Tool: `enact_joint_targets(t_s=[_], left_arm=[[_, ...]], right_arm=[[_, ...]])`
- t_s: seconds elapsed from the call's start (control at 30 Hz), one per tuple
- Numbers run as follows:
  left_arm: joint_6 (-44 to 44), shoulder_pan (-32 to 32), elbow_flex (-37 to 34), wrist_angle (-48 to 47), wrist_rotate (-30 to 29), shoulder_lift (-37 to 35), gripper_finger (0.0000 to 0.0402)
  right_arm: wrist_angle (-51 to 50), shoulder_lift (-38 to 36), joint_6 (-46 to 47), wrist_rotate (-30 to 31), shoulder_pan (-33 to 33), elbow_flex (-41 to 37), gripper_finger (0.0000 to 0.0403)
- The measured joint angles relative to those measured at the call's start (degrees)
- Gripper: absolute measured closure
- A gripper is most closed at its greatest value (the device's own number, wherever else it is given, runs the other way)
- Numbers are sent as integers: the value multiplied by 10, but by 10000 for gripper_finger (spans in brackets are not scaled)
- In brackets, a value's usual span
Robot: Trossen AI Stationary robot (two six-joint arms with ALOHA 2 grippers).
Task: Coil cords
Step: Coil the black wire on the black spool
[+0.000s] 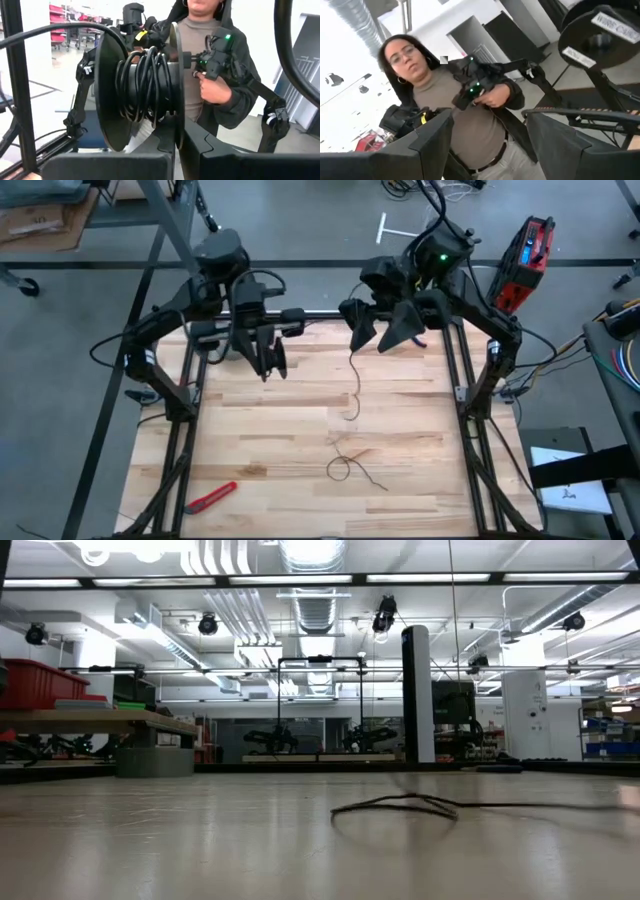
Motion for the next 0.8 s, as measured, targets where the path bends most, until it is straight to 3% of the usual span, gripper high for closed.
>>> enact_joint_targets(t_s=[0.17, 0.5, 0.67, 0.8], left_arm=[[25, 0, 0, 53, -17, -26, 401], [22, -1, 0, 208, -134, -59, 402], [-48, -1, 0, 309, -281, -70, 402], [-93, 12, 0, 311, -339, -84, 402]], right_arm=[[-2, 2, 0, 1, 0, 0, 163], [-33, 34, -27, 1, 19, 0, 171], [-117, 47, -131, 3, 19, 0, 175], [-209, 49, -246, 79, 19, 0, 182]])
